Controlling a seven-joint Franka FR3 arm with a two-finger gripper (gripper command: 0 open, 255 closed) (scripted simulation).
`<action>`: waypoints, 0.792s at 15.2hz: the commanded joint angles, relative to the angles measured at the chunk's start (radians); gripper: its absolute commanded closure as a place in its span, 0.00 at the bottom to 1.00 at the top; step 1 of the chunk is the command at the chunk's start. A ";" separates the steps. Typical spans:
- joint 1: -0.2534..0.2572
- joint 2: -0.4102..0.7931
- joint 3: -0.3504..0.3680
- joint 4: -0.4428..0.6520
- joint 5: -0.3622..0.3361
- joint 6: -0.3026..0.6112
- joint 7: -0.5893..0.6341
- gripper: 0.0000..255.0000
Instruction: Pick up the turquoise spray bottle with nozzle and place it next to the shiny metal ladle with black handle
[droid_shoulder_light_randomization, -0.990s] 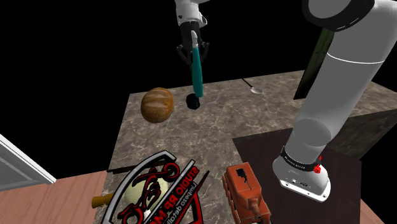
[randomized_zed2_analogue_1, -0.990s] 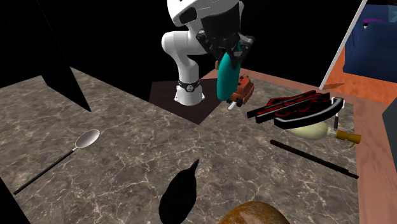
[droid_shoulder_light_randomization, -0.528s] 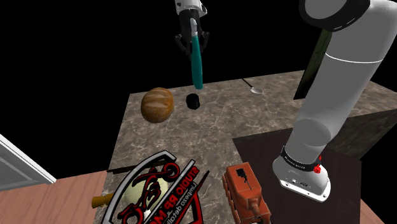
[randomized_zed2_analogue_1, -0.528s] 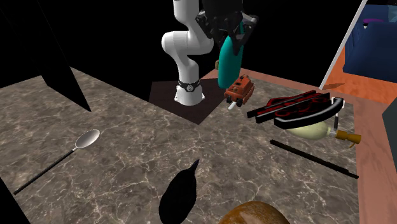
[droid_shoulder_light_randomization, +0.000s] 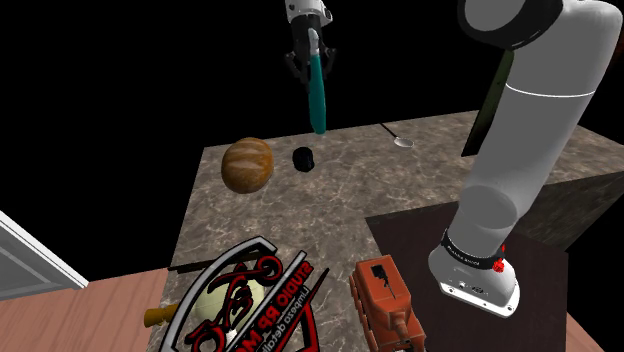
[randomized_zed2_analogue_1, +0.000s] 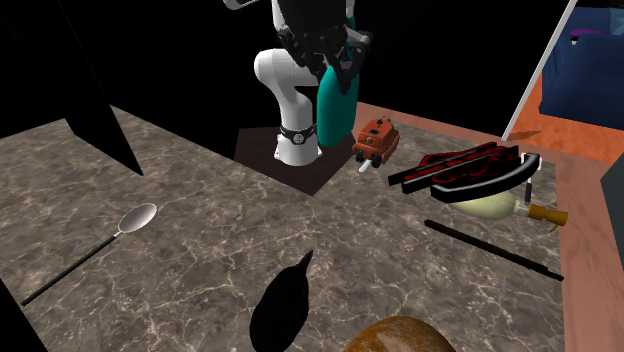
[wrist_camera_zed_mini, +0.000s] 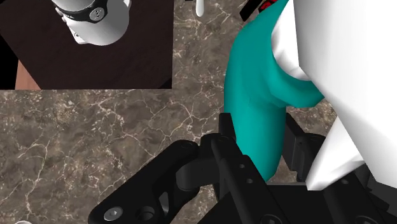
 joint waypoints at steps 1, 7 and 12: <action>-0.019 0.020 -0.017 -0.006 -0.019 0.015 -0.047 1.00; -0.078 0.102 -0.065 0.011 -0.068 0.051 -0.175 1.00; -0.128 0.195 -0.099 0.063 -0.101 0.074 -0.271 1.00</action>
